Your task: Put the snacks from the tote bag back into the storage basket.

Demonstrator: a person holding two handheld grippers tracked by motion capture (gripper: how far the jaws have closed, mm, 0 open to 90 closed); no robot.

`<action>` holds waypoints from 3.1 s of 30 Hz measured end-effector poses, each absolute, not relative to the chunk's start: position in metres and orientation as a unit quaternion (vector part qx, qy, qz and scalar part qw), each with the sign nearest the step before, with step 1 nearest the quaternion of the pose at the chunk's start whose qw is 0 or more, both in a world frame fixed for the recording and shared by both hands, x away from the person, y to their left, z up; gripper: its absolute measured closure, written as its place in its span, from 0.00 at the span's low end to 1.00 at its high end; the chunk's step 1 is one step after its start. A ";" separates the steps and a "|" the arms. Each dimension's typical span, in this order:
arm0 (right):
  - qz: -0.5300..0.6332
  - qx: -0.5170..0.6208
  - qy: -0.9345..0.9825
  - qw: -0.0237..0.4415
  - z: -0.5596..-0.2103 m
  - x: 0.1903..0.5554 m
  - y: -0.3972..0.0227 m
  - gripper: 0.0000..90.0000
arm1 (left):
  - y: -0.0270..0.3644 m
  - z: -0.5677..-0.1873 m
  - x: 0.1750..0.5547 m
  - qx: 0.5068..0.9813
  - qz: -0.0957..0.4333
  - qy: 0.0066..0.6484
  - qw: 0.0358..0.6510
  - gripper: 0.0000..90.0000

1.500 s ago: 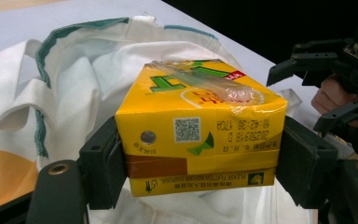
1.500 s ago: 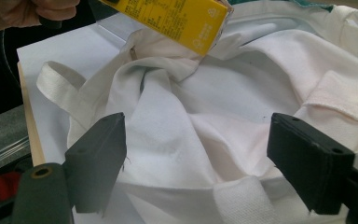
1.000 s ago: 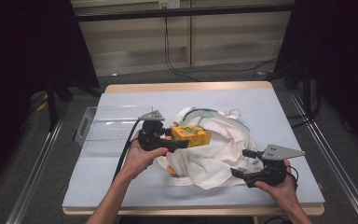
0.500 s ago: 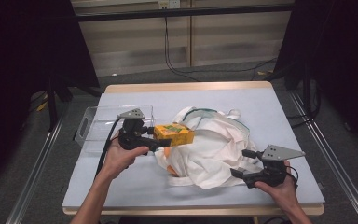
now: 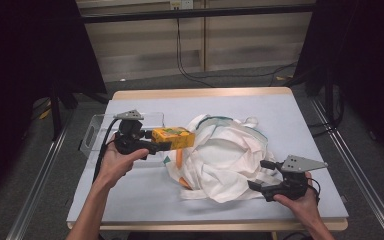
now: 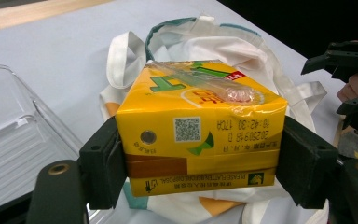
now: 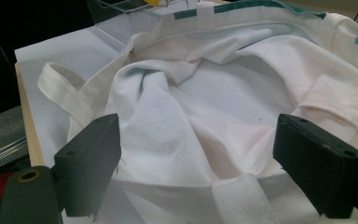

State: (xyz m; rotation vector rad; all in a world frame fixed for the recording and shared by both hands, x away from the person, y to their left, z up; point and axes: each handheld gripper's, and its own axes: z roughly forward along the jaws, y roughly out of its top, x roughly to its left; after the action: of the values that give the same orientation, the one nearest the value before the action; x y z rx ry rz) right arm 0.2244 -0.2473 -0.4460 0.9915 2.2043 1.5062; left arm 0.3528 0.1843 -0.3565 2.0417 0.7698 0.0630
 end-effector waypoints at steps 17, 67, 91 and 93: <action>0.519 0.343 0.769 0.146 -0.447 0.225 -0.247 0.17 | 0.214 -0.339 0.367 0.832 0.096 0.361 0.410 0.30; 0.521 0.340 0.770 0.138 -0.450 0.231 -0.246 0.14 | 0.230 -0.336 0.422 0.810 0.065 0.498 0.303 0.30; 0.516 0.337 0.775 0.139 -0.450 0.229 -0.242 0.13 | 0.213 -0.345 0.454 0.795 0.035 0.555 0.243 0.30; 0.516 0.338 0.775 0.138 -0.450 0.229 -0.242 0.13 | 0.213 -0.348 0.458 0.793 0.027 0.562 0.232 0.30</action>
State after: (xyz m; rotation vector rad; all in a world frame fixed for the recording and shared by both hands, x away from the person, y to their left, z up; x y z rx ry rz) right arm 0.2289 -0.2418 -0.4496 0.9776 2.2411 1.4926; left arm 0.4578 0.2135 -0.3482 2.1807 1.5460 0.0744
